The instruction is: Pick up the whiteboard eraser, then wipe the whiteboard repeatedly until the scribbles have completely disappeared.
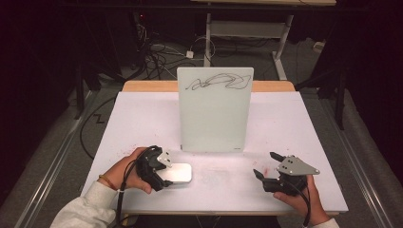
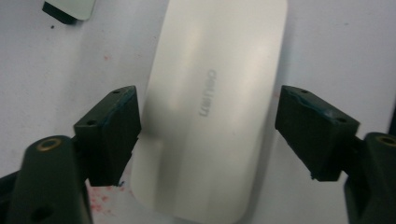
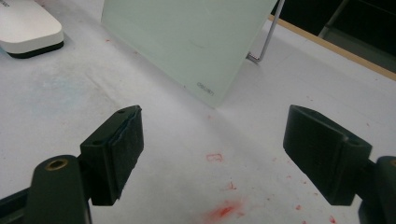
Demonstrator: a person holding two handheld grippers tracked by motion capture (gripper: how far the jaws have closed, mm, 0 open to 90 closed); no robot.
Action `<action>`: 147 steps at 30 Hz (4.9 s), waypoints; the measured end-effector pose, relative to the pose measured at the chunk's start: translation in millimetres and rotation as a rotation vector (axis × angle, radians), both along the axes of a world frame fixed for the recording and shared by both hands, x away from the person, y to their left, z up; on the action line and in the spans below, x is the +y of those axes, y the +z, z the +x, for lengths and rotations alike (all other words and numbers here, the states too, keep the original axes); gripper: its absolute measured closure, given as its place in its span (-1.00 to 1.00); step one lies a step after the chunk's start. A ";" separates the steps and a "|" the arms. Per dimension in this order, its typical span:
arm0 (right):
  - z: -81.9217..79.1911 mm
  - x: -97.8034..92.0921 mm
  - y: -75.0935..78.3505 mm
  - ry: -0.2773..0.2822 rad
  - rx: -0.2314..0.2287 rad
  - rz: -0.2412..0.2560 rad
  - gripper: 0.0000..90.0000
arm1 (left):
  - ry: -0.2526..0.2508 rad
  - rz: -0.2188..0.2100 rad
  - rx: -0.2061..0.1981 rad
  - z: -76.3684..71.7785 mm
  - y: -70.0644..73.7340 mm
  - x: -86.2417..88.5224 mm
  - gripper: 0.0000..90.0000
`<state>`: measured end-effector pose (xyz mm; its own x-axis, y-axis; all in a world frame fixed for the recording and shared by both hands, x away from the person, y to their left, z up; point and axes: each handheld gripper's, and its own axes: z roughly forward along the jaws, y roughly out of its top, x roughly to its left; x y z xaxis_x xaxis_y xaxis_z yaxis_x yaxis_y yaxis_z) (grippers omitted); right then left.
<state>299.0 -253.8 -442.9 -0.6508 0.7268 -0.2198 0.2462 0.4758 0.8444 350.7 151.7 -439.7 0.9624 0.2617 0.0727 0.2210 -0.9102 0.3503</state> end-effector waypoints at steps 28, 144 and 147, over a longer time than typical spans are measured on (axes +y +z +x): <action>1.0 -3.2 1.4 -0.010 -0.005 0.006 -0.52 | 0.065 -0.072 -0.143 -8.3 8.0 8.6 -0.35; 2.6 -0.8 -4.3 -0.020 0.005 -0.006 -0.51 | 0.436 -0.281 -0.964 55.4 110.0 -149.7 -0.35; 2.9 -2.2 -4.3 -0.022 0.004 -0.007 -0.51 | 0.427 -0.263 -0.984 53.1 102.3 -162.7 -0.35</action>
